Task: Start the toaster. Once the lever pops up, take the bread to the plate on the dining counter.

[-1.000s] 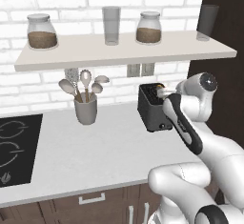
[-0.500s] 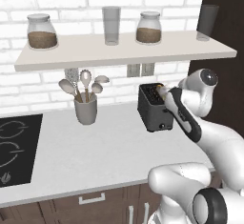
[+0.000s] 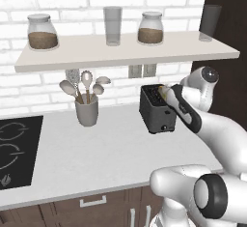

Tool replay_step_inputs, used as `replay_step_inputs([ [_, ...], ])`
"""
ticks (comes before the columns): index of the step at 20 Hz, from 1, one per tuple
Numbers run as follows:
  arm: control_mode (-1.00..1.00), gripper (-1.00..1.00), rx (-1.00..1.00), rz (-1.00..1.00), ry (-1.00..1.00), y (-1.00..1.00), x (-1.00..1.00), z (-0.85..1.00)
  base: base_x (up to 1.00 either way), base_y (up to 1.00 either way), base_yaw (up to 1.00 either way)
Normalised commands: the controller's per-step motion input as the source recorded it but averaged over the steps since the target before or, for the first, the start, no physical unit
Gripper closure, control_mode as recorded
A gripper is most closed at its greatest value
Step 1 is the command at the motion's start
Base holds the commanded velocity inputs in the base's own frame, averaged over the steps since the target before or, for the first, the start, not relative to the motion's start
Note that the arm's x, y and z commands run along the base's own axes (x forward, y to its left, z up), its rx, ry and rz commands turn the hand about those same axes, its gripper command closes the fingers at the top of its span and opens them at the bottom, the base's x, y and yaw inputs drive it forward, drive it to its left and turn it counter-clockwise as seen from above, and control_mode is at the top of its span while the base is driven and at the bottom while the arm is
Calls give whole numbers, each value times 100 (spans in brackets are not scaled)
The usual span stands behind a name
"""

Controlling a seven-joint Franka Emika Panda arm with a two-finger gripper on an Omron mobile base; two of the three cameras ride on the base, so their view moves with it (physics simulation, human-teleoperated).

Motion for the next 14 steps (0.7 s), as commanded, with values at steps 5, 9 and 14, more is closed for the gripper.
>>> replay_step_inputs([
  [5,-100,-100,0,0,0,0,28,-6,0,0,0],
  [9,-100,-100,0,0,0,0,31,-7,0,0,0],
  [14,-100,-100,0,0,0,0,30,-9,0,0,0],
])
